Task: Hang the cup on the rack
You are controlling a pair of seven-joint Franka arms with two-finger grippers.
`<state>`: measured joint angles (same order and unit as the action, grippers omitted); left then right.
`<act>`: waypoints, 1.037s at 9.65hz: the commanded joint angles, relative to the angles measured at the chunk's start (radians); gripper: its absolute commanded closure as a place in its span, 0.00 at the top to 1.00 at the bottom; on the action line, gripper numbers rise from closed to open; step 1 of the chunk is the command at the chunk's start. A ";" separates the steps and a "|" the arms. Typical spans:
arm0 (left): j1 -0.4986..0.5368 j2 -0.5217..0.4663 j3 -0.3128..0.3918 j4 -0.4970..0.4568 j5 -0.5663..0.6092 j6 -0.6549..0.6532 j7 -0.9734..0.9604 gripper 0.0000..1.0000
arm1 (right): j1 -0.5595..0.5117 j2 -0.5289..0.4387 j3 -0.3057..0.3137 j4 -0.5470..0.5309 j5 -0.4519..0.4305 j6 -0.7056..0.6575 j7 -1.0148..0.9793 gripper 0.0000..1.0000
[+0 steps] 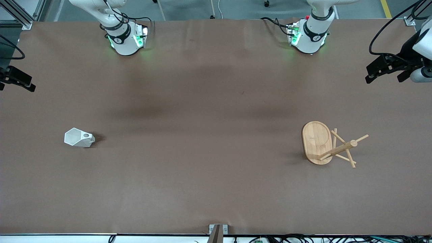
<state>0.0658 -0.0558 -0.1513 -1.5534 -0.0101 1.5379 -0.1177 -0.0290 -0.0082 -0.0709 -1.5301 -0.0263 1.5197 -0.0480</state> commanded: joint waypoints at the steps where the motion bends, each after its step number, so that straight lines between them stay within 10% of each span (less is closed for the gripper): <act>1: 0.002 0.021 -0.005 -0.004 0.016 -0.005 -0.009 1.00 | 0.000 -0.015 0.003 -0.015 -0.003 0.007 -0.007 0.99; 10: 0.003 0.040 0.002 -0.002 0.013 0.024 -0.002 1.00 | -0.107 0.098 0.000 -0.062 0.064 0.172 -0.145 0.98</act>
<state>0.0713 -0.0410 -0.1465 -1.5488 -0.0101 1.5511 -0.1184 -0.0925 0.0443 -0.0759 -1.5710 0.0008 1.6374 -0.1319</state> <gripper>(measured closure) 0.000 0.018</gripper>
